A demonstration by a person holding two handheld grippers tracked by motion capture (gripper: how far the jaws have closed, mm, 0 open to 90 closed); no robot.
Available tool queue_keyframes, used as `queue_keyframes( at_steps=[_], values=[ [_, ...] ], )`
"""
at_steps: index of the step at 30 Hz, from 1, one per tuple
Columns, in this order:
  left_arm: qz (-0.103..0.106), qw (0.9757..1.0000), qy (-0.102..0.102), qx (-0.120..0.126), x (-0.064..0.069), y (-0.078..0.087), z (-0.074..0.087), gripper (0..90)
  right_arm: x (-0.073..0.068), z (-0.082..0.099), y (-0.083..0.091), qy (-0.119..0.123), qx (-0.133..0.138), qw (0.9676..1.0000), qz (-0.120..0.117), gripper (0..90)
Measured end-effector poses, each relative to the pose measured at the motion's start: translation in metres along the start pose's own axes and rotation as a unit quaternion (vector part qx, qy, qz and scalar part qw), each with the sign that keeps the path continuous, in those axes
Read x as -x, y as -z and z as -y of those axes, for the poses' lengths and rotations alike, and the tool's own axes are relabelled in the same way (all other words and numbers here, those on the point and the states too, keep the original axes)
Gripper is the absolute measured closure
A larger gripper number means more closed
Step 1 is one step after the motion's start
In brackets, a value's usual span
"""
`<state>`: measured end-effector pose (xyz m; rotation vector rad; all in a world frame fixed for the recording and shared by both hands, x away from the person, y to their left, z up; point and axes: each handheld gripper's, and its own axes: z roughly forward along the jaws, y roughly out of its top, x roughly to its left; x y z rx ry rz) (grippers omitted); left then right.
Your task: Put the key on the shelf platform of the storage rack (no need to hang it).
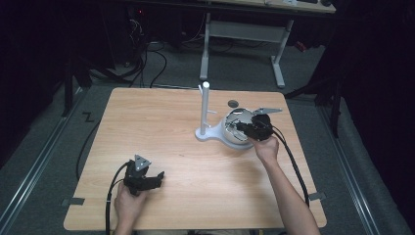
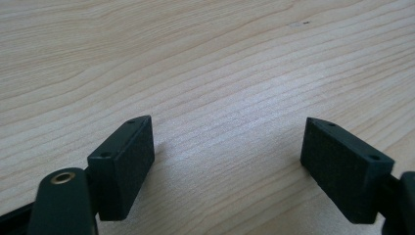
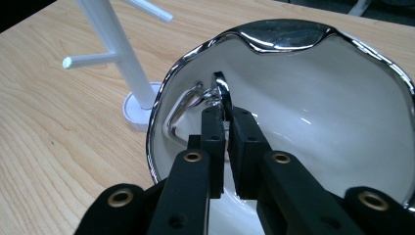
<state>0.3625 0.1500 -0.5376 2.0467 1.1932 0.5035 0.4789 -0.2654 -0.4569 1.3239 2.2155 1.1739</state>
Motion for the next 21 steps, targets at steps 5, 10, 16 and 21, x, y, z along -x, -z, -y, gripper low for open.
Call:
queue_keyframes(
  at_steps=[5,10,16,21],
  values=[
    [0.000,1.0000,0.000,0.000,0.000,0.000,0.000,20.5,0.001,0.001,0.000,0.000,-0.004,1.0000,0.003,80.9],
    [-0.001,1.0000,0.000,0.001,0.000,0.000,0.000,20.5,0.001,0.002,0.002,0.000,-0.015,0.9999,0.004,66.4],
    [0.000,1.0000,0.000,0.000,0.000,0.000,0.000,20.5,-0.003,0.003,0.007,0.011,-0.017,0.9996,0.021,51.0],
    [0.000,1.0000,0.000,0.000,0.000,0.000,0.000,20.5,-0.005,0.002,0.012,0.015,-0.017,0.9993,0.031,47.9]
  ],
)
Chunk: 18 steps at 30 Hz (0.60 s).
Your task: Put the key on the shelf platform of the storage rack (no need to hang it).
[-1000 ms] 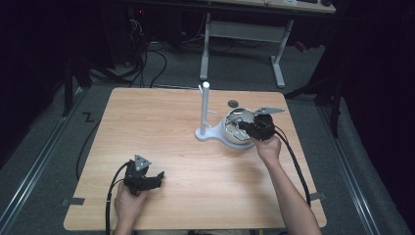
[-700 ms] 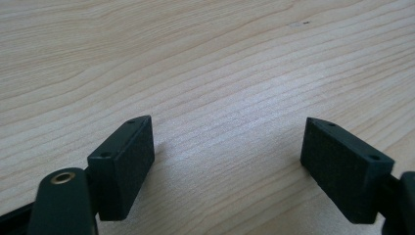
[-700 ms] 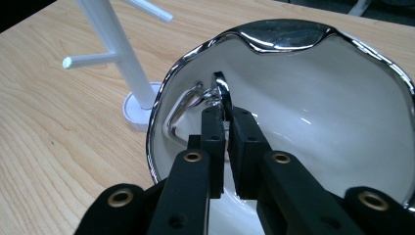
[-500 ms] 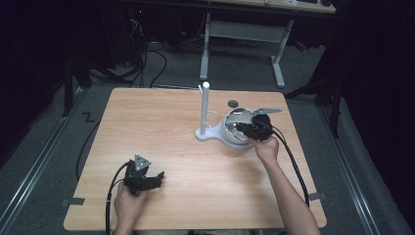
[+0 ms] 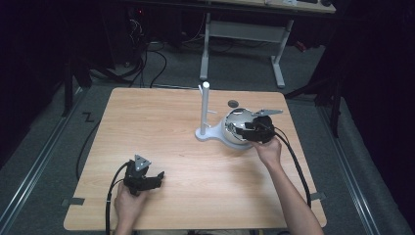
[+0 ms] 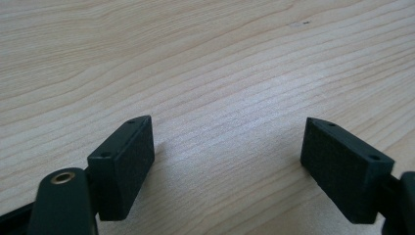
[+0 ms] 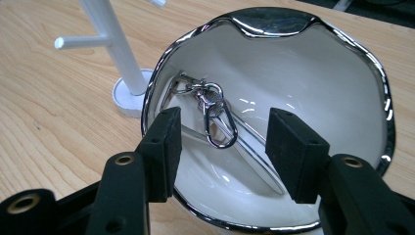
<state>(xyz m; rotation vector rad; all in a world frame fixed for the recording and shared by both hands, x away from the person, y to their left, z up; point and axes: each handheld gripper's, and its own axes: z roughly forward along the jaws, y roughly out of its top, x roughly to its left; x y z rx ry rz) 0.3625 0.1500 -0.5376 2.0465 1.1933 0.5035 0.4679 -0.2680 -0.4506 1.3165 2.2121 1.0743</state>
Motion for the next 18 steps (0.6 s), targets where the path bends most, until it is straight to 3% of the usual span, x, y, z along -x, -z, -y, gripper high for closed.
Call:
queue_keyframes(
  at_steps=[8,13,18],
  values=[
    [0.000,1.0000,0.000,0.000,0.000,0.000,0.000,20.6,0.001,0.002,0.012,-0.008,0.023,0.9996,0.011,50.5],
    [0.000,1.0000,0.000,0.000,0.000,0.000,0.000,20.5,0.005,0.004,0.017,-0.011,0.015,0.9997,0.015,50.6],
    [0.000,1.0000,0.000,0.001,0.000,0.000,0.000,20.6,0.007,0.004,0.026,-0.020,0.023,0.9995,0.007,50.5]
  ],
)
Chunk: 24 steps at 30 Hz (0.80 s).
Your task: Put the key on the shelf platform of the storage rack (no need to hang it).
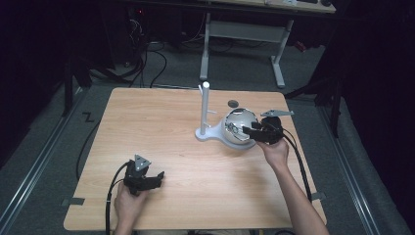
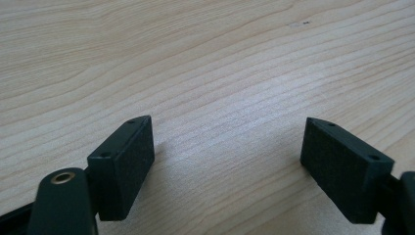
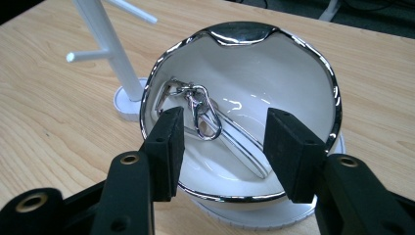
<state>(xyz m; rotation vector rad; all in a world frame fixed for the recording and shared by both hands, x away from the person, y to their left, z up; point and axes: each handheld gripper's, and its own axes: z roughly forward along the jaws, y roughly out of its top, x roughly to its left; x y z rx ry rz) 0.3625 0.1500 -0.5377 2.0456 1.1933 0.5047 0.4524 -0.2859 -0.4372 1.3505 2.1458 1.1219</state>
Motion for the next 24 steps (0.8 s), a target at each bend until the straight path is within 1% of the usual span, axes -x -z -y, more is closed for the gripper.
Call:
queue_keyframes(
  at_steps=[3,6,10,15,20,22,24],
  values=[
    [0.000,1.0000,0.000,0.000,0.000,0.000,0.000,20.6,0.001,0.001,0.005,0.000,0.005,1.0000,0.002,50.6],
    [0.000,1.0000,0.000,0.000,0.000,0.000,0.000,20.6,0.004,0.005,0.012,-0.007,0.013,0.9999,0.006,50.9],
    [0.000,1.0000,0.000,0.000,0.000,0.000,0.000,20.6,0.008,0.009,0.019,-0.009,0.007,0.9999,0.011,51.0],
    [0.000,1.0000,0.000,0.000,0.000,0.000,0.000,20.6,0.010,0.008,0.029,-0.012,0.021,0.9996,0.014,51.5],
    [0.000,1.0000,0.000,0.000,0.000,0.000,0.000,20.6,0.010,0.011,0.035,-0.014,0.018,0.9996,0.014,51.5],
    [0.000,1.0000,0.000,0.000,0.000,0.000,0.000,20.6,0.010,0.014,0.038,-0.018,0.027,0.9994,0.010,51.8],
    [0.000,1.0000,0.000,0.000,0.000,0.000,0.000,20.6,0.011,0.018,0.039,-0.019,0.023,0.9995,0.011,51.7]
  ],
)
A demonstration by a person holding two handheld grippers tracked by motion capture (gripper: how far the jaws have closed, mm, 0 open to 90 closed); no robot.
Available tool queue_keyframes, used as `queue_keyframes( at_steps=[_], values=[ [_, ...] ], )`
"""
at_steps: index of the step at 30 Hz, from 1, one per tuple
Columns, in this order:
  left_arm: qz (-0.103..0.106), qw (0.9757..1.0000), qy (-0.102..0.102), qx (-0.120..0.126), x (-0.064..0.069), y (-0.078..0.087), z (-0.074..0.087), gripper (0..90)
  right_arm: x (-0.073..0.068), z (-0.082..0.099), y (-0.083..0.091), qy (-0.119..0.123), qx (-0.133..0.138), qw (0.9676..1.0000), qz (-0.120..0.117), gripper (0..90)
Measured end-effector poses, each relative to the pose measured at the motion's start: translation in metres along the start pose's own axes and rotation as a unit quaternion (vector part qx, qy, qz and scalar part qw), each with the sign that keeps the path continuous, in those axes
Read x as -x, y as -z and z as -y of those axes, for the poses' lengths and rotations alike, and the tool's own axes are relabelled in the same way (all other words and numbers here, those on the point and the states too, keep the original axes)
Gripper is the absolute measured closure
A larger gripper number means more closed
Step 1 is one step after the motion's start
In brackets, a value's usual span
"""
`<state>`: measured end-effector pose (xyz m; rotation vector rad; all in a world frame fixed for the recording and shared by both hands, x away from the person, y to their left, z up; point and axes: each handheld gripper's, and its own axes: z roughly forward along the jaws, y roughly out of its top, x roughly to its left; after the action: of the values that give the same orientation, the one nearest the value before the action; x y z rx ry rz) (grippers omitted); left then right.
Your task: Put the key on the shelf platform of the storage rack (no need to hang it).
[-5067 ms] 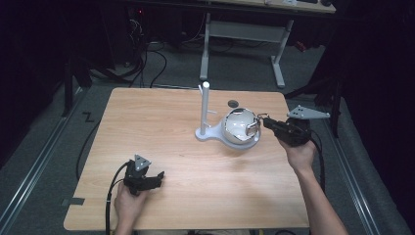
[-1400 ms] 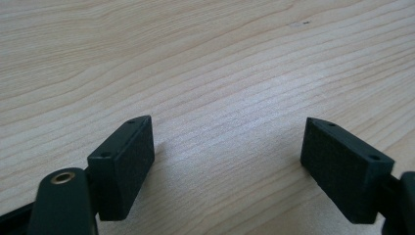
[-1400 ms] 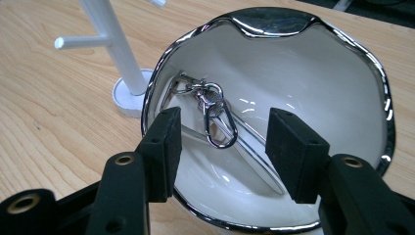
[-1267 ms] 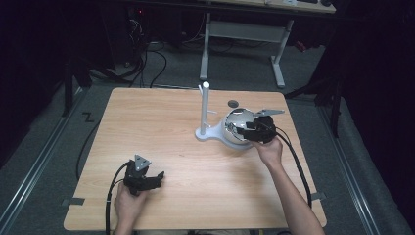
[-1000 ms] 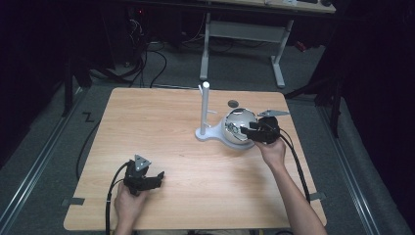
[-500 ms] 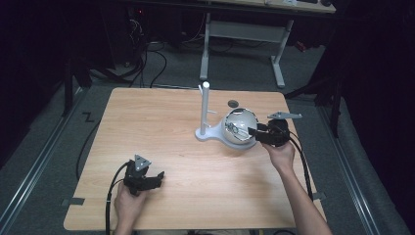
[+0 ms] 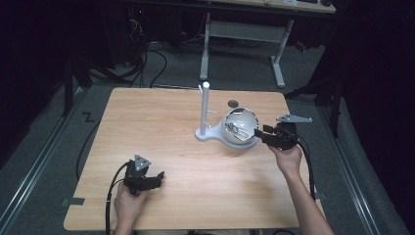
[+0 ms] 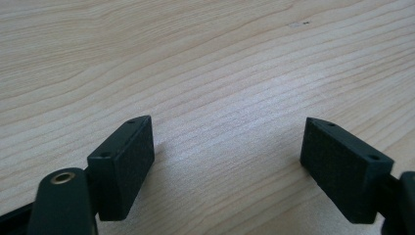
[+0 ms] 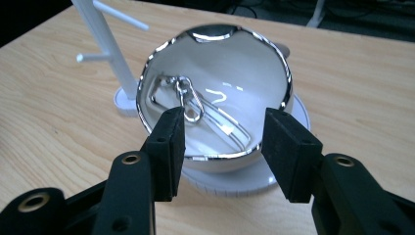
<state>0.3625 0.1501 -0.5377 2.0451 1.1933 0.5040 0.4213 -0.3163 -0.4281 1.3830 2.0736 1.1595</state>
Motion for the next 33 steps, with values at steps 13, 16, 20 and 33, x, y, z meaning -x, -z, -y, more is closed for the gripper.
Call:
queue_keyframes(
  at_steps=[13,16,20,33],
  values=[
    [0.000,1.0000,0.000,0.000,0.000,0.000,0.000,20.6,0.002,0.017,0.025,-0.013,0.022,0.9997,-0.004,52.1],
    [0.000,1.0000,0.000,0.000,0.000,0.000,0.000,20.6,0.001,0.021,0.030,-0.019,0.020,0.9995,-0.016,51.3],
    [0.000,1.0000,0.000,0.000,0.000,0.000,0.000,20.6,-0.003,0.026,0.039,-0.019,0.034,0.9989,-0.024,51.4],
    [0.000,1.0000,0.000,0.000,0.000,0.000,0.000,20.6,-0.020,0.035,0.046,-0.011,0.033,0.9979,-0.054,50.5]
  ],
)
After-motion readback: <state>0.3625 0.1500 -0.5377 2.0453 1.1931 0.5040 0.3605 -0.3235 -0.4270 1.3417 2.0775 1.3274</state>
